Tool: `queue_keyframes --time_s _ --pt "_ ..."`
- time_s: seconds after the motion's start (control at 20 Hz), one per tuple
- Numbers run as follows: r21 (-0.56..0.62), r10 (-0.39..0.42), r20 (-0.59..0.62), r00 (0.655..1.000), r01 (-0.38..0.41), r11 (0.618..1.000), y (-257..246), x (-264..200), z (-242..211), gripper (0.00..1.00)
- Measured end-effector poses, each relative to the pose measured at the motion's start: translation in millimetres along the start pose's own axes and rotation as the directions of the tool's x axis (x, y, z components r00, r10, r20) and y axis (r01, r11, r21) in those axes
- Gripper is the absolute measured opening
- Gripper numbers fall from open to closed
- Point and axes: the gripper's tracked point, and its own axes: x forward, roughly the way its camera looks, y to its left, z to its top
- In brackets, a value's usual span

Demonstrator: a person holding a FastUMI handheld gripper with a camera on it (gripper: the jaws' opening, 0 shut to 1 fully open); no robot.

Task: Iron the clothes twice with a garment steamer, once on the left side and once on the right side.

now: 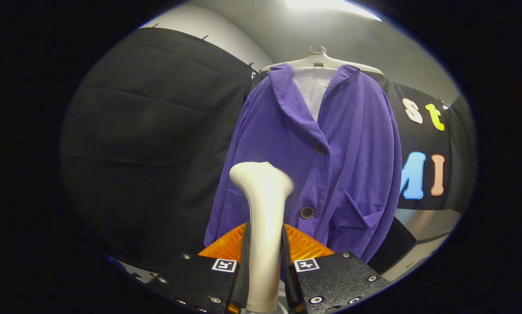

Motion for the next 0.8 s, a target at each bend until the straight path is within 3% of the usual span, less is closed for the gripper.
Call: queue_keyframes --time_s 0.6,0.8 --pt "-0.011 0.071 -0.180 0.981 -0.074 0.997 26 -21 -96 0.33" --pt "0.011 0.097 -0.197 0.976 -0.097 0.995 32 -33 -107 0.33"
